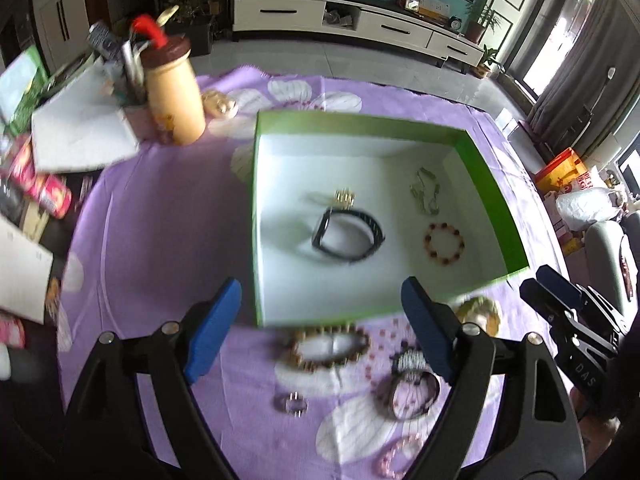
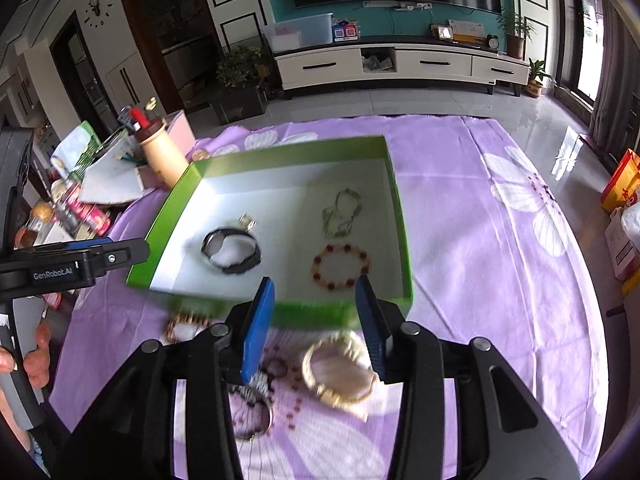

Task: Organize jewelry
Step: 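Move the left tool to the silver ring while the right tool reaches the pink bead bracelet, then grasp the silver ring with the left tool while the right tool grasps the pink bead bracelet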

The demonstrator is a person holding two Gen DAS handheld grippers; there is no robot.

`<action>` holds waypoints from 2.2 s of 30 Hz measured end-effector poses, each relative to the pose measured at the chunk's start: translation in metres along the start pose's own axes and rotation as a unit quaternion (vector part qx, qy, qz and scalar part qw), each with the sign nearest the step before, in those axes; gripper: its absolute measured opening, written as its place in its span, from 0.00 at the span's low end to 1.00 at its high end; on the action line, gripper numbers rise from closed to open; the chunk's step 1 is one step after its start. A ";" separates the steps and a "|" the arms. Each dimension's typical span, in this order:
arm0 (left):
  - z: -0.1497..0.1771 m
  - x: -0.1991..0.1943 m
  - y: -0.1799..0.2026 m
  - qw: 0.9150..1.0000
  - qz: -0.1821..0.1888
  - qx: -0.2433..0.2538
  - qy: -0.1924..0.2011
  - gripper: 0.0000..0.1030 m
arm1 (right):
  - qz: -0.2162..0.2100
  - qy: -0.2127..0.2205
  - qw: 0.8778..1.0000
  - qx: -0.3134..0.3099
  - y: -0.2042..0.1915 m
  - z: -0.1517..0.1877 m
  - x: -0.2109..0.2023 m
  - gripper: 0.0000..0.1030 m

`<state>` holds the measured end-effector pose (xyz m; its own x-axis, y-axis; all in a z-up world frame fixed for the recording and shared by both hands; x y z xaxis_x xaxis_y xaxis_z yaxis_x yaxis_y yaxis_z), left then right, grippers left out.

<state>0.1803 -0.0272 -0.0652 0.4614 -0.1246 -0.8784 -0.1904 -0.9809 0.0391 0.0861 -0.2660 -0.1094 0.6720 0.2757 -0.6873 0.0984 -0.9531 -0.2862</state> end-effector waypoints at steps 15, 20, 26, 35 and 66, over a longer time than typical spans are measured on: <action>0.116 0.026 -0.057 0.996 0.003 -0.057 -0.069 0.80 | -0.053 -0.089 0.994 -0.044 -0.051 0.118 -0.005 0.42; 0.128 0.033 -0.061 0.994 0.013 -0.076 -0.083 0.70 | -0.055 -0.107 0.992 -0.045 -0.058 0.147 0.008 0.42; 0.127 0.039 -0.062 0.993 0.014 -0.082 -0.085 0.65 | -0.019 -0.113 0.992 -0.058 -0.058 0.160 0.026 0.35; 0.118 0.048 -0.056 0.994 0.006 -0.067 -0.089 0.52 | 0.014 -0.096 0.989 -0.114 -0.070 0.156 0.029 0.08; 0.109 0.060 -0.010 0.995 -0.053 0.066 -0.058 0.20 | -0.011 -0.088 0.994 -0.065 -0.054 0.150 0.028 0.07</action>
<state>0.1152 -0.0082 -0.1699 0.3837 0.0038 -0.9234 -0.2615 -0.9586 -0.1126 -0.0104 -0.1877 -0.2135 0.5308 0.3032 -0.7914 0.2134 -0.9515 -0.2214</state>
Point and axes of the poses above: each gripper's, at about its wrist camera, not at the fingertips, and x roughly the way its jaws point, y to its right, z to its underside, the point moved 10 cm from there along x, roughly the way its jaws point, and after that the axes turned 9 degrees about -z, right-handed, at the moved point
